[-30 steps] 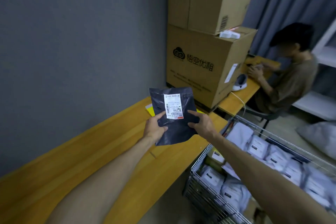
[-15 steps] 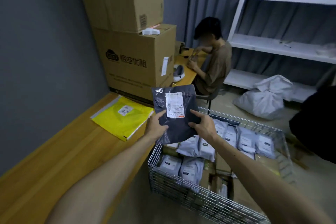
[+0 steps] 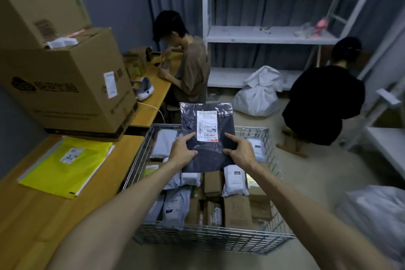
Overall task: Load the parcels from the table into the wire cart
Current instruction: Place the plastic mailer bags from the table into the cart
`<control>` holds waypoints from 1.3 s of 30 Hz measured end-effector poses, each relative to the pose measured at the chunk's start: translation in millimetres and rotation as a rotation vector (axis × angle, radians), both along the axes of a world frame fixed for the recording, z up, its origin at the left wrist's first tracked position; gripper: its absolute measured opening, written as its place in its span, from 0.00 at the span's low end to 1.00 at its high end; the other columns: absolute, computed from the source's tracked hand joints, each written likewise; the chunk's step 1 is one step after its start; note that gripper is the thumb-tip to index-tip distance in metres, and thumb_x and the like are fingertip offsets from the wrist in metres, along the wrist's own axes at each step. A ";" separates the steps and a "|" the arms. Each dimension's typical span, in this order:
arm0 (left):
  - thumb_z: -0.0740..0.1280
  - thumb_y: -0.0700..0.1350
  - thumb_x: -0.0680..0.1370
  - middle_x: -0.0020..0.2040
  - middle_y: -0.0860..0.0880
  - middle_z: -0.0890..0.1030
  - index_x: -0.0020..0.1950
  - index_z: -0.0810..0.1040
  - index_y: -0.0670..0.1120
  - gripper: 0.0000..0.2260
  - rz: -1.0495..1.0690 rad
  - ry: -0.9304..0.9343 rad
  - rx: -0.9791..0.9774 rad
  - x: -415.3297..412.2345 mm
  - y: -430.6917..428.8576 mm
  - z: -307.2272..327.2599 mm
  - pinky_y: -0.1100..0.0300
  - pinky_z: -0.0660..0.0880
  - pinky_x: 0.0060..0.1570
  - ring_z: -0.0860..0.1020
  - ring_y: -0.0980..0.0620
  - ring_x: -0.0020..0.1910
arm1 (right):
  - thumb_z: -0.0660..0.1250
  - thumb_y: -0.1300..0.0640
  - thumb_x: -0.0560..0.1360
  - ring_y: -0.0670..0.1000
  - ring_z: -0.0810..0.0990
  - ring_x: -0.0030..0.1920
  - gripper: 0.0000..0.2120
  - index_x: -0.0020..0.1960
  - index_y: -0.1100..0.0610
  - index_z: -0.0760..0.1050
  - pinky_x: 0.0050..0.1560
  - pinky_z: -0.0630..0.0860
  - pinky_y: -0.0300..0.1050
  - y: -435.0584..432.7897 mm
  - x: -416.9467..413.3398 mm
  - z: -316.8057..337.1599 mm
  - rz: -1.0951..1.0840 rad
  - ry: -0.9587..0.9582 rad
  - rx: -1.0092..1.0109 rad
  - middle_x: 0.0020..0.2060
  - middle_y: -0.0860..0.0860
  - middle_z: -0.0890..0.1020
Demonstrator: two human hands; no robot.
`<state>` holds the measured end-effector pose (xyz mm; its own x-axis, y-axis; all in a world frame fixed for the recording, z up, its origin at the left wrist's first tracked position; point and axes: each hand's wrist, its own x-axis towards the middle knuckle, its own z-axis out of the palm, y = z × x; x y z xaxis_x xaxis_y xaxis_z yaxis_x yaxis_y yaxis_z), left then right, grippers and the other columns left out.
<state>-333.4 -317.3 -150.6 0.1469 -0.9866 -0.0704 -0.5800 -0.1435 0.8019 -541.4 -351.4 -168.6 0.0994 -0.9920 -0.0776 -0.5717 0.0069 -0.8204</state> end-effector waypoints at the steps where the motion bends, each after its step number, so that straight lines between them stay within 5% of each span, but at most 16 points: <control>1: 0.73 0.33 0.72 0.69 0.44 0.75 0.75 0.70 0.45 0.32 -0.019 0.002 0.009 -11.3 -6.4 -1.7 0.65 0.71 0.54 0.74 0.48 0.65 | 0.76 0.63 0.70 0.52 0.77 0.64 0.31 0.71 0.51 0.73 0.66 0.73 0.48 -2.6 -11.8 -1.4 -0.020 -0.006 0.008 0.64 0.51 0.79; 16: 0.72 0.31 0.73 0.70 0.46 0.75 0.76 0.68 0.44 0.32 -0.249 0.056 0.175 -108.8 -117.0 -62.1 0.65 0.70 0.56 0.74 0.48 0.66 | 0.74 0.62 0.73 0.52 0.75 0.64 0.30 0.72 0.50 0.71 0.61 0.72 0.41 -56.9 -104.6 -44.6 -0.240 0.070 0.155 0.67 0.52 0.77; 22: 0.72 0.31 0.73 0.70 0.45 0.75 0.75 0.69 0.45 0.32 -0.333 0.095 0.271 -124.2 -183.3 -107.5 0.66 0.70 0.55 0.74 0.48 0.66 | 0.74 0.63 0.72 0.53 0.76 0.64 0.30 0.72 0.50 0.71 0.67 0.73 0.50 -103.5 -115.5 -76.0 -0.320 0.114 0.250 0.67 0.54 0.77; 39: 0.71 0.33 0.76 0.73 0.45 0.71 0.77 0.67 0.46 0.31 -0.287 0.071 0.549 -165.9 -273.9 -245.8 0.68 0.66 0.57 0.72 0.46 0.69 | 0.73 0.65 0.72 0.54 0.77 0.64 0.31 0.72 0.50 0.71 0.67 0.74 0.51 -207.2 -154.0 -225.9 -0.287 0.131 0.485 0.66 0.54 0.77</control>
